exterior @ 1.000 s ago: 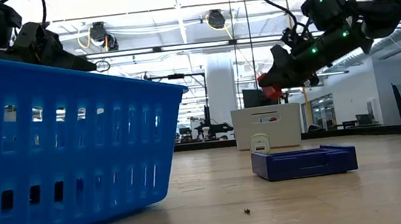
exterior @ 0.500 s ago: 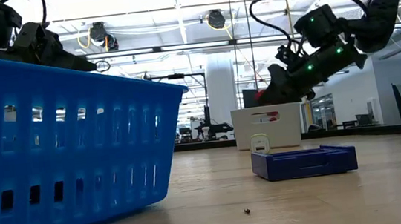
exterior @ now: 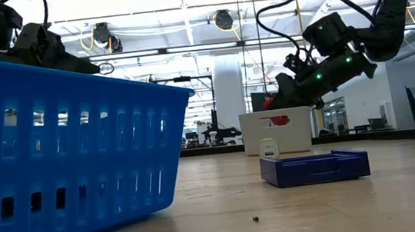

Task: Pick & Place Office items
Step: Put the bottom red charger adapter into the gray bin

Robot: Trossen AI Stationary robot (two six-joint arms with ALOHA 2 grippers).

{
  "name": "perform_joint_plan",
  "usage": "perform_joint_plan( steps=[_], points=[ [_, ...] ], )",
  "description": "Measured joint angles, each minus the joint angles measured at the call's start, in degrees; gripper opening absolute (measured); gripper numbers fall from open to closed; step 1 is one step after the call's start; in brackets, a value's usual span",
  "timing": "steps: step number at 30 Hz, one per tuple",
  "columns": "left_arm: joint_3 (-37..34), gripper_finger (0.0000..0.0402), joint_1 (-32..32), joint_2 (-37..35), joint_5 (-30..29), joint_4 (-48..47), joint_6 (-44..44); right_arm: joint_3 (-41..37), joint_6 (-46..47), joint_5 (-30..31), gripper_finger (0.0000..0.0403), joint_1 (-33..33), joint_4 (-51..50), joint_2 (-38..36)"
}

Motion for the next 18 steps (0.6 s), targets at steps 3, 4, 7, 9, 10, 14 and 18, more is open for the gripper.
perform_joint_plan(
  steps=[3, 4, 7, 9, 10, 14, 18],
  points=[
    [0.00, 0.0296, -0.01, 0.00, 0.00, 0.02, -0.01, 0.02, -0.02, 0.00, 0.0208, 0.00, 0.46, -0.02],
    [0.00, 0.0296, 0.00, 0.00, 0.00, 0.00, -0.01, 0.02, -0.02, 0.00, 0.0208, 0.00, 0.46, -0.02],
    [0.00, 0.0296, 0.00, 0.00, 0.00, 0.02, 0.00, 0.02, -0.02, 0.03, 0.0212, 0.00, 0.67, -0.02],
    [0.00, 0.0296, 0.00, 0.00, 0.00, 0.02, -0.02, 0.02, -0.02, 0.07, 0.0221, 0.00, 1.11, -0.02],
    [0.00, 0.0296, 0.00, 0.00, 0.00, 0.00, -0.02, 0.02, -0.02, 0.07, 0.0226, 0.01, 1.24, -0.02],
    [0.00, 0.0296, 0.00, 0.00, 0.00, 0.01, -0.02, 0.03, 0.03, 0.08, 0.0248, 0.02, 1.45, -0.02],
    [0.00, 0.0296, 0.00, 0.00, 0.00, 0.02, 0.00, 0.04, 0.28, 0.07, 0.0259, 0.02, 1.40, -0.02]
  ],
)
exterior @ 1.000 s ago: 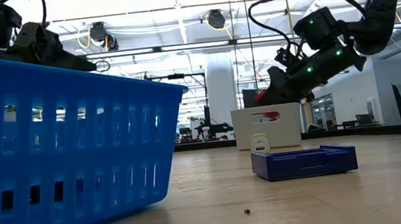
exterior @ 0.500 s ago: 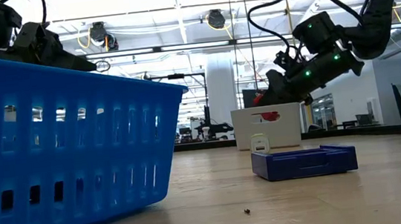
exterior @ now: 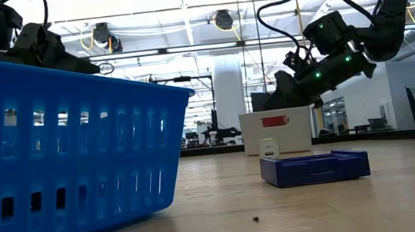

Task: Pick & Place Office items
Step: Put the bottom red charger adapter into the gray bin, then put the red charger adapter into the gray bin

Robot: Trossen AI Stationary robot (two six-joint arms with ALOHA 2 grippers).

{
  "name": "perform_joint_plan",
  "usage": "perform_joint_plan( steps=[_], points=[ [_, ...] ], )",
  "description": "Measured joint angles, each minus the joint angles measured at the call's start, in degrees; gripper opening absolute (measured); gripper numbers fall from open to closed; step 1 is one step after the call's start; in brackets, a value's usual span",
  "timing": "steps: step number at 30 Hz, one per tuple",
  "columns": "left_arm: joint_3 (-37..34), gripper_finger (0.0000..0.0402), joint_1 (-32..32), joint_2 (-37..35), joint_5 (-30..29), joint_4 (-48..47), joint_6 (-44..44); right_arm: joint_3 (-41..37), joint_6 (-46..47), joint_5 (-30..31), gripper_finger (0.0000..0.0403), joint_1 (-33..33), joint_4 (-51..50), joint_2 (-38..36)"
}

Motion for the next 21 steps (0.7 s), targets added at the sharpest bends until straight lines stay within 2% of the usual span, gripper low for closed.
perform_joint_plan(
  steps=[7, 12, 17, 21],
  points=[
    [0.00, 0.0296, -0.01, 0.00, 0.00, -0.02, -0.01, 0.00, 4.13, -0.28, 0.0274, 0.05, 0.00, 0.00],
    [0.00, 0.0296, -0.02, 0.00, 0.00, -0.02, -0.02, 0.01, 5.51, -3.06, 0.0289, 1.23, 0.60, -1.59],
    [0.00, 0.0296, -0.01, 0.00, 0.00, 0.01, -0.02, 0.02, 5.30, -3.09, 0.0295, 3.98, -1.78, -7.00],
    [0.00, 0.0296, -0.02, 0.00, 0.00, 0.00, 0.00, 0.52, 3.11, -2.95, 0.0290, 6.08, -8.00, -12.82]
  ],
)
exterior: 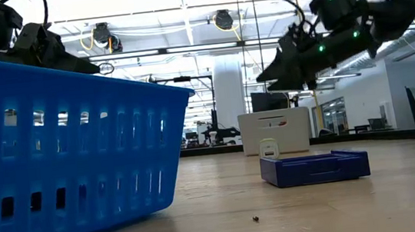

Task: Pick & Place Office items
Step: Put the red charger adapter into the gray bin

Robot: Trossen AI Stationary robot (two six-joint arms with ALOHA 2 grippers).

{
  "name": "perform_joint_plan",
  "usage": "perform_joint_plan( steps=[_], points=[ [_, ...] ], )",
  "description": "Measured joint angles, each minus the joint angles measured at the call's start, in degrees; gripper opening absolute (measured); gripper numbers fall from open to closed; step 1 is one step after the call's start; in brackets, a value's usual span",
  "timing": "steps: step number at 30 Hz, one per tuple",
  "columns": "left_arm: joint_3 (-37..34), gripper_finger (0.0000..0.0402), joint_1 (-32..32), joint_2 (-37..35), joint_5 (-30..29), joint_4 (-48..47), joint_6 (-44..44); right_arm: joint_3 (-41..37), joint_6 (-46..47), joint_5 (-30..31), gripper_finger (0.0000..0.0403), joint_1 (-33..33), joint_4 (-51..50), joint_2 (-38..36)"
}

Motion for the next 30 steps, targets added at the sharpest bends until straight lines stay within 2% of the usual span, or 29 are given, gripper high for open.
perform_joint_plan(
  steps=[5, 9, 18, 23, 27, 30],
  points=[
    [0.00, 0.0296, 0.00, 0.00, 0.00, 0.00, -0.02, 4.48, -4.09, 0.08, 0.0286, 3.06, -13.69, -6.18],
    [0.00, 0.0296, 0.00, 0.00, 0.00, 0.04, 0.00, 9.13, -4.31, 0.15, 0.0286, 5.01, -21.86, -7.79],
    [0.00, 0.0296, 0.00, 0.00, 0.00, 0.02, -0.02, 16.31, -5.29, -0.26, 0.0286, 10.64, -25.82, -7.90],
    [0.00, 0.0296, 0.02, 0.00, 0.00, 0.02, 0.00, 19.24, -4.25, -4.53, 0.0286, 15.25, -29.07, -7.90],
    [0.00, 0.0296, 0.02, 0.00, 0.00, 0.02, 0.00, 20.29, -5.30, -3.76, 0.0286, 19.28, -29.64, -7.90],
    [0.00, 0.0296, 0.02, 0.00, 0.00, 0.00, -0.02, 20.39, -4.26, -0.20, 0.0286, 21.68, -29.02, -7.88]
  ],
)
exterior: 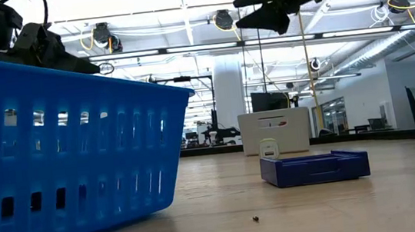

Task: Pick & Place Office items
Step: Put the red charger adapter into the gray bin

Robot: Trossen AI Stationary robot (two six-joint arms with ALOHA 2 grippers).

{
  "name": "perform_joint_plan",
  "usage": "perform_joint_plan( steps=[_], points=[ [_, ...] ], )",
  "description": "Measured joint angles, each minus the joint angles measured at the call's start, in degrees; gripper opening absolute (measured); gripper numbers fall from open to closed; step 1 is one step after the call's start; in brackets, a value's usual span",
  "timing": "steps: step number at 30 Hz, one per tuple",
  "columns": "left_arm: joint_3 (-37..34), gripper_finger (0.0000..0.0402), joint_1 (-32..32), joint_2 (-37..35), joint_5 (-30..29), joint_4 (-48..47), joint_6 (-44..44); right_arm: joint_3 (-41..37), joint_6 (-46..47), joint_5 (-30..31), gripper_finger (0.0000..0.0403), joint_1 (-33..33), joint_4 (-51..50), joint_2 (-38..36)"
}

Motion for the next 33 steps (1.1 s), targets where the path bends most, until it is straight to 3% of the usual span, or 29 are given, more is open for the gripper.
perform_joint_plan(
  steps=[10, 15, 21, 28, 33],
  points=[
    [0.00, 0.0296, -0.02, 0.00, -1.84, 1.76, 1.30, 0.09, 10.37, 9.14, 0.0286, 4.05, 3.60, 0.00],
    [0.00, 0.0296, -0.06, 0.01, -1.88, 5.26, -7.85, 0.09, 11.96, 10.95, 0.0286, 4.26, 6.03, 0.00],
    [0.02, 0.0296, -0.06, 0.11, -2.03, 6.21, -6.61, 0.09, 12.96, 13.79, 0.0286, 4.11, 6.29, 0.00],
    [0.02, 0.0296, -0.06, 0.10, 0.27, 7.90, -11.41, 0.09, 12.89, 13.77, 0.0286, 4.11, 6.25, 0.00],
    [0.02, 0.0296, 0.04, 0.11, 2.51, 14.56, -13.72, 0.09, 12.16, 13.57, 0.0286, 4.11, 6.05, 0.00]
  ],
)
